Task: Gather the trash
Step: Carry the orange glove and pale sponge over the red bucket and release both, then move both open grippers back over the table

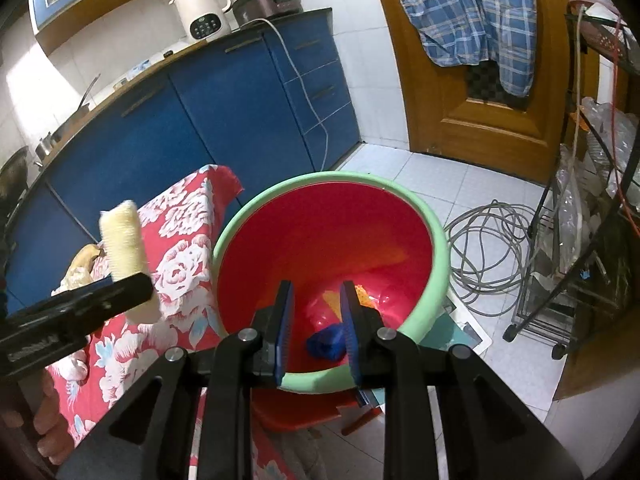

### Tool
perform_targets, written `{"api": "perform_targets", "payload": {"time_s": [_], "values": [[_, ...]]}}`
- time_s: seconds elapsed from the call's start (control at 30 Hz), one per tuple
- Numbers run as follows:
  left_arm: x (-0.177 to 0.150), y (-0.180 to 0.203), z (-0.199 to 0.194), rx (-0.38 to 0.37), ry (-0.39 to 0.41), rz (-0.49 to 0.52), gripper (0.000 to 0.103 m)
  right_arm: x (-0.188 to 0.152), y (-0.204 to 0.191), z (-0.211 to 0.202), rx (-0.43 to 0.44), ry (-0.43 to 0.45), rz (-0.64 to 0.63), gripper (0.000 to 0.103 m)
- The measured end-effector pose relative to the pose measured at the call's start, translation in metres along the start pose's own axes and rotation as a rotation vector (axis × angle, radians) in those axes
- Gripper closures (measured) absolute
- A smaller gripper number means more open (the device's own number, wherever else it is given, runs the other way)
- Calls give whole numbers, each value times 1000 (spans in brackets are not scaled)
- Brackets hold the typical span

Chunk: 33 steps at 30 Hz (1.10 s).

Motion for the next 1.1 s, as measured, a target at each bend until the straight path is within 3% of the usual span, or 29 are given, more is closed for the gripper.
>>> {"api": "perform_targets", "payload": {"time_s": [0.23,0.33,0.63,1.1], "values": [[5,19,16,-23,-2,51,49,0,7,-11,-10,15,27,78],[6,22,18,-23,0,65,40,-1,10,-14,-17,18,34,78],[3,14,8,-3,8,39,40,-1,8,-20,-7,21,34,78],[-10,-28,-35,76,29,-52,40,-9,-34,-31,66,10,-11,73]]}}
Point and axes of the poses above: each gripper's, at about its wrist camera, not at the fingertips, and z roughly the way its jaws point, y to its right, x to its top, the point moved 4 cm from there along z, roughly the way its jaws point, and after that the axes turned 11 degrees about y, right-handed, at the moved point
